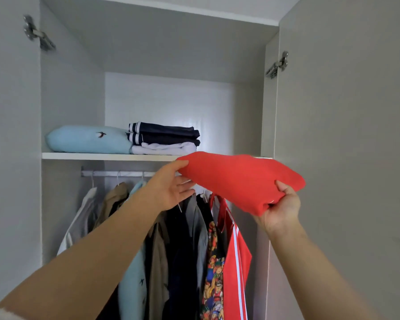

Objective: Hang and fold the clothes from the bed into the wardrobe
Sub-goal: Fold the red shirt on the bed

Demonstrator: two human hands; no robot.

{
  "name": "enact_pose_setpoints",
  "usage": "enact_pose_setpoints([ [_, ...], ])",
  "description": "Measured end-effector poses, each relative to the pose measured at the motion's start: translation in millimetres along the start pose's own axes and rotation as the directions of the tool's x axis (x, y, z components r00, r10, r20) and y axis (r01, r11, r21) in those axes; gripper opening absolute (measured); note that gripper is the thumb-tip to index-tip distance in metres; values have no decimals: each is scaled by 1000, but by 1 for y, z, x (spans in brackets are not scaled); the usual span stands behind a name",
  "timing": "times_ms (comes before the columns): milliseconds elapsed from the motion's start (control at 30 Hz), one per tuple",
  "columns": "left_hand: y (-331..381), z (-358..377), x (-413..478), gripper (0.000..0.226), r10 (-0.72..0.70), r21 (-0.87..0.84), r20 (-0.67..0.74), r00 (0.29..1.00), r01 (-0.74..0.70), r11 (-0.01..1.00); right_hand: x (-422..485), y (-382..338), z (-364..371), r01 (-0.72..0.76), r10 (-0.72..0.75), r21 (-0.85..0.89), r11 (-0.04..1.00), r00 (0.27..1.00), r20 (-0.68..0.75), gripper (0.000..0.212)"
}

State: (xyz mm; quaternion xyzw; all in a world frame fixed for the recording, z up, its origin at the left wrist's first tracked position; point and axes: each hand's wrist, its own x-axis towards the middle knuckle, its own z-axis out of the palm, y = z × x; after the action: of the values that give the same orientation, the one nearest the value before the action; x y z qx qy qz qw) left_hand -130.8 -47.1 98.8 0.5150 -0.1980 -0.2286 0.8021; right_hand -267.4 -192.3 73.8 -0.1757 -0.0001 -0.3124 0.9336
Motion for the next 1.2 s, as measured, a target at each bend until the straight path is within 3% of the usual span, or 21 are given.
enact_pose_setpoints([
  [200,43,-9,92,19,133,154,30,991,-136,979,107,11,38,119,-119,-2,993,990,76,21],
  [300,67,-12,132,24,323,215,-6,946,-314,925,157,14,61,184,-189,63,981,977,93,25],
  [367,79,-14,158,27,483,333,-39,875,-444,832,187,13,70,230,-240,105,968,966,98,26],
  [433,83,-18,183,31,652,532,-34,757,-539,653,211,13,75,281,-293,115,953,949,115,24],
  [467,83,-21,195,35,734,651,5,679,-559,513,222,13,77,299,-311,110,948,943,116,24],
  [533,80,-25,216,43,843,828,176,508,-539,152,238,15,79,321,-330,92,942,938,107,23],
  [600,77,-28,238,45,841,878,361,404,-451,-161,257,20,80,330,-336,68,941,938,91,20],
  [633,77,-29,249,47,814,884,418,403,-386,-264,266,22,81,326,-329,47,944,941,80,19],
  [700,74,-30,269,52,746,889,457,485,-267,-371,284,26,84,304,-303,-11,953,951,64,16],
  [800,66,-33,292,59,680,914,394,619,-184,-362,315,31,85,247,-247,-185,951,969,24,10],
  [833,63,-35,297,61,678,920,379,630,-173,-353,326,32,85,227,-232,-240,944,973,6,13],
  [967,61,-44,307,63,710,923,378,594,-188,-335,364,41,83,157,-205,-404,901,976,-79,53],
  [1033,62,-45,307,61,720,921,383,579,-179,-346,374,42,82,219,-299,-458,862,948,-109,63],
  [1067,62,-44,307,60,721,919,384,577,-168,-356,376,41,82,286,-388,-505,814,915,-108,70],
  [1100,63,-44,306,60,719,917,386,578,-156,-367,373,40,82,361,-507,-611,704,859,-77,78],
  [1133,63,-43,306,60,715,914,389,581,-147,-378,370,39,82,419,-640,-763,492,768,9,85],
  [1200,63,-43,305,62,702,911,390,596,-136,-390,363,37,79,443,-784,-886,-135,499,369,87],
])
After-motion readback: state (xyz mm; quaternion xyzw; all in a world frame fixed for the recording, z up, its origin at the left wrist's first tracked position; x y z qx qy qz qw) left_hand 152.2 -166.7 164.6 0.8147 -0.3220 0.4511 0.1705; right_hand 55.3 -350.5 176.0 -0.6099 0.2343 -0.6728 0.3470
